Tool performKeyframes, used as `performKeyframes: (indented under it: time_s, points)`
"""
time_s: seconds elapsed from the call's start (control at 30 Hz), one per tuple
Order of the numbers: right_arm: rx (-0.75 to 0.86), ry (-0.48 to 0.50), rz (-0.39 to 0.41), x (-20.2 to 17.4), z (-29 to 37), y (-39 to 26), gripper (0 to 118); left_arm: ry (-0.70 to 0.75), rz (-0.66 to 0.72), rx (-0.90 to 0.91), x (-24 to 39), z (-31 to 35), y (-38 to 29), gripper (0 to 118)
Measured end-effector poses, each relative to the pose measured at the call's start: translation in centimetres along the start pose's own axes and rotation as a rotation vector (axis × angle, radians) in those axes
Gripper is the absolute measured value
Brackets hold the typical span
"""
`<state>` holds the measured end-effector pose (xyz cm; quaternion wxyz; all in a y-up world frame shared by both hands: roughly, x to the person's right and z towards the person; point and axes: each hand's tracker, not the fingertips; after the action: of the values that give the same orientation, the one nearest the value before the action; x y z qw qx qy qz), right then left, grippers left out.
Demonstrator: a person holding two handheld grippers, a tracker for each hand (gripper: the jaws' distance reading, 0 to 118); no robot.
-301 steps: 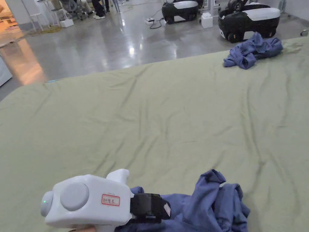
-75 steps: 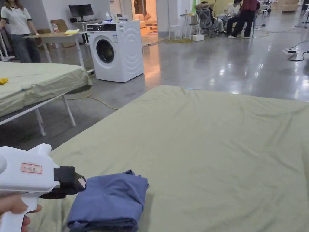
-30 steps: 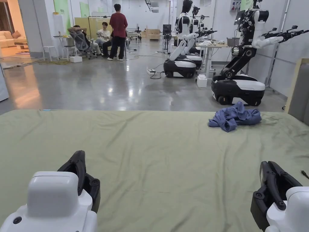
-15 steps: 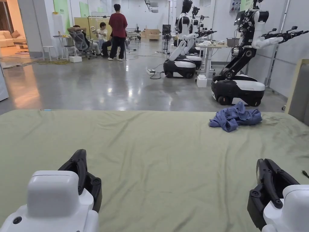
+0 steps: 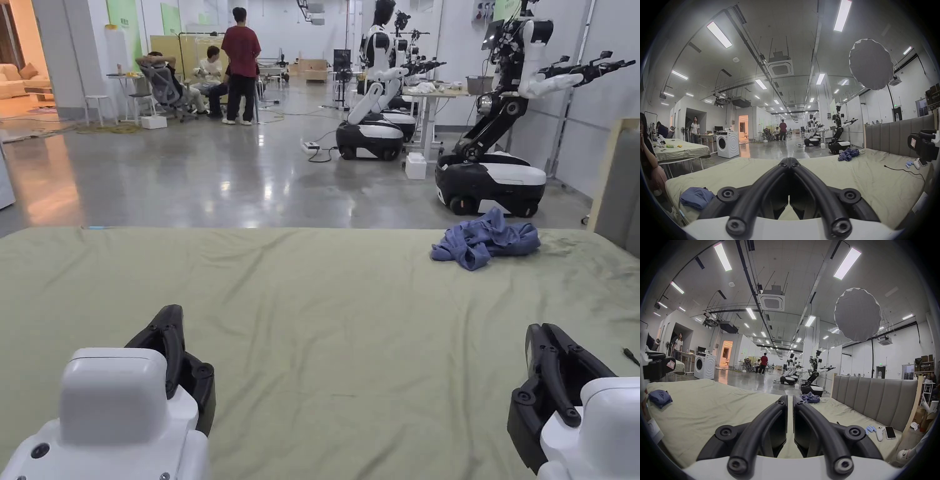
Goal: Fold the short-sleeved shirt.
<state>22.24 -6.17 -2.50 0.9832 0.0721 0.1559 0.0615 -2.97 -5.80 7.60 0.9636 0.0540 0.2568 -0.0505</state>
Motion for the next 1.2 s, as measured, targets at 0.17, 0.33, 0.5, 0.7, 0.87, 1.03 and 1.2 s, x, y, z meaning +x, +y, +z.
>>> performKeyframes:
  time_s: [0.17,0.33,0.5,0.7,0.87,1.03,1.2]
  points:
    - [0.003,0.003,0.001,-0.07,-0.04,0.15,8,0.002,0.004,-0.001,-0.10,-0.02,0.02,0]
    - [0.005,0.007,0.002,-0.13,0.00,0.27,8,0.002,0.005,-0.001,-0.13,0.01,0.03,0]
    - [0.003,0.010,0.005,-0.19,0.04,0.21,8,-0.001,0.005,-0.004,-0.12,0.07,-0.01,0]
    - [0.003,0.012,0.003,-0.29,0.13,0.21,8,-0.004,0.005,-0.004,-0.04,0.14,0.02,0]
    - [0.000,0.014,0.004,-0.36,0.21,0.09,8,-0.002,0.006,-0.005,-0.10,0.19,-0.02,0]
    - [0.000,0.014,0.002,-0.41,0.23,0.06,8,0.001,0.007,-0.007,-0.16,0.21,-0.07,0]
    - [-0.001,0.016,0.002,-0.53,0.27,0.08,8,0.001,0.011,-0.011,-0.18,0.18,-0.14,0]
